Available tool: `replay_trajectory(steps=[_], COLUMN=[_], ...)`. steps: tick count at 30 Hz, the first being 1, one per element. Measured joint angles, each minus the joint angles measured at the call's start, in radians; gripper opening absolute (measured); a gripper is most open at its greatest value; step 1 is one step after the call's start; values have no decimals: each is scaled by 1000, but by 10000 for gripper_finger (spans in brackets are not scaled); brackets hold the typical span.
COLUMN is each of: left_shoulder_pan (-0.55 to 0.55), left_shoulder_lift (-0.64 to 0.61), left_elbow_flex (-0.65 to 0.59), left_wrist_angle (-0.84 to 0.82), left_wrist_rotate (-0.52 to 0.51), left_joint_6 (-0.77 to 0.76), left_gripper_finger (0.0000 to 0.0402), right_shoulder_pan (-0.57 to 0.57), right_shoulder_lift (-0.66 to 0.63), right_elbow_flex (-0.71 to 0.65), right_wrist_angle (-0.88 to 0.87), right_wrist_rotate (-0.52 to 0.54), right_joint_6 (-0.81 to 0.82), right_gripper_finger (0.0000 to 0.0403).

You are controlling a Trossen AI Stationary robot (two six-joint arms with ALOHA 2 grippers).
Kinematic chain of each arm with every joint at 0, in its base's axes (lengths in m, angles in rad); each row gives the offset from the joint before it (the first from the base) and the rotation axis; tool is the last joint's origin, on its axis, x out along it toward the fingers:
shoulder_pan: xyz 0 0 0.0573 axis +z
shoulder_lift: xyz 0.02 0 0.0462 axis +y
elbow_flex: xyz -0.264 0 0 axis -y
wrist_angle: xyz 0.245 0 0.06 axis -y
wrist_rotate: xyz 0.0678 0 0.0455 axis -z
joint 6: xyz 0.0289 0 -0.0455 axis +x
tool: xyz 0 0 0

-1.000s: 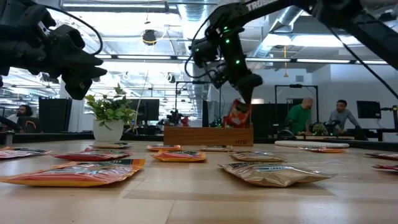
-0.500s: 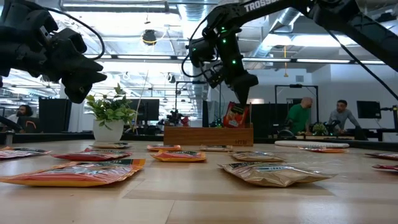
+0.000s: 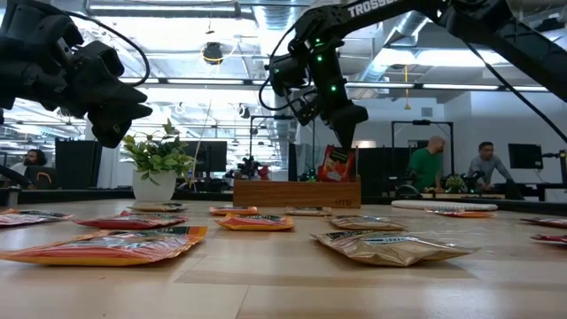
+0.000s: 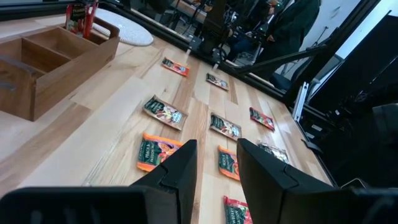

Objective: Pick & Place Tea
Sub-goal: Put the red tea bag into the right section of the wooden organizer

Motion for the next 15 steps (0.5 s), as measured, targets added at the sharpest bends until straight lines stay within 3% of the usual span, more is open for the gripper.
replay_trajectory(steps=[8, 15], left_shoulder_pan=[0, 0], left_shoulder_lift=[0, 0], left_elbow_flex=[0, 0], left_wrist_angle=[0, 0], left_wrist_rotate=[0, 0], left_joint_6=[0, 0], left_gripper_finger=[105, 105], right_shoulder_pan=[0, 0], right_shoulder_lift=[0, 1], right_elbow_flex=[0, 0], right_wrist_angle=[0, 0], right_wrist_rotate=[1, 16], right_joint_6=[0, 0], right_gripper_finger=[8, 80])
